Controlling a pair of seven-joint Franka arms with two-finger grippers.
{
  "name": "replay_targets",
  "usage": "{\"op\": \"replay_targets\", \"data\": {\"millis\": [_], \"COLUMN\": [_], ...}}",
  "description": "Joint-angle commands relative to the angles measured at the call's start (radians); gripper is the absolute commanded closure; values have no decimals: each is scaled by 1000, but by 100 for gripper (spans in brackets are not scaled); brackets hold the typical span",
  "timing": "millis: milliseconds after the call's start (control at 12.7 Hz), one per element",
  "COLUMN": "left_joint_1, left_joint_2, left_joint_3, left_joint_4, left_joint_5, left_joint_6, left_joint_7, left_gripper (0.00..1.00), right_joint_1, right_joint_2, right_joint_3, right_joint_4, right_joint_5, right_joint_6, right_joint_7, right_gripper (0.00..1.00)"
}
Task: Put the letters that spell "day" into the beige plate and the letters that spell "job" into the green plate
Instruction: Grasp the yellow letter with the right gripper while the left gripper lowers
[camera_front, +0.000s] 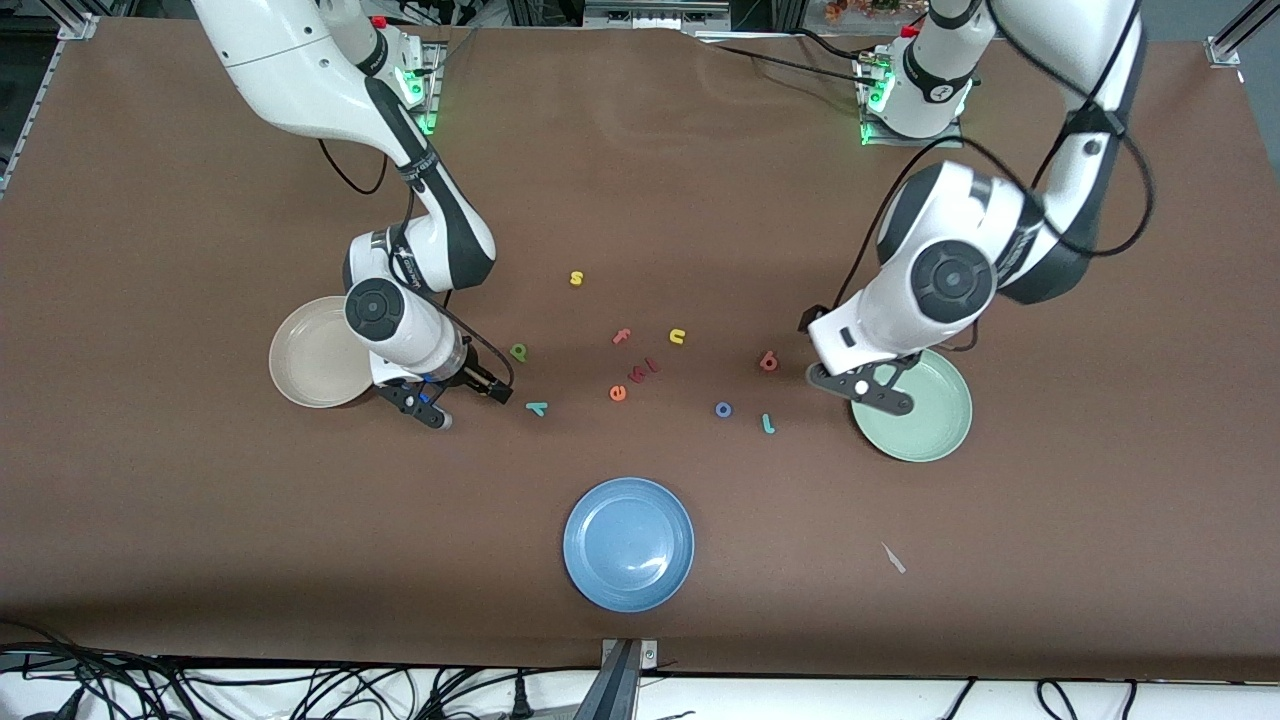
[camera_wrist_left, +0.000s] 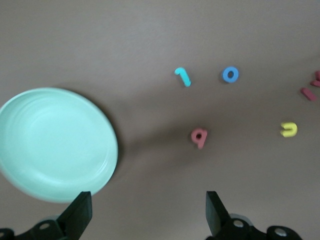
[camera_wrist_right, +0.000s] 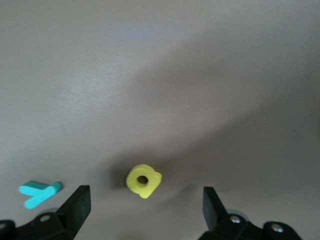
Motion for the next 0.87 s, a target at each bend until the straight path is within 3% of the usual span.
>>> {"op": "replay_targets", "data": {"millis": [0,316,553,790], "left_joint_1": [-52,-97,-97,-101], "left_joint_2": [98,172,178,180], "left_joint_3": [8,8,8,6], "left_joint_4": [10,-2,-83,-128], "left_joint_5": [-14,-8,-15,-17], "left_joint_6": [107,162,271,336], "left_joint_7": [-61,-161,-162,-192], "left_gripper": [0,0,0,0], "right_joint_1": [7,7,7,7], "right_joint_2": [-16,-7,7,20], "right_joint_3": [-1,-1,-1,-1], "right_joint_4": [-29,-20,-14,-3], "right_joint_5": [10,12,10,12], "right_joint_6": [22,19,24,22], "right_joint_7": [12,12,12,13], "right_gripper": [8,32,35,44]}}
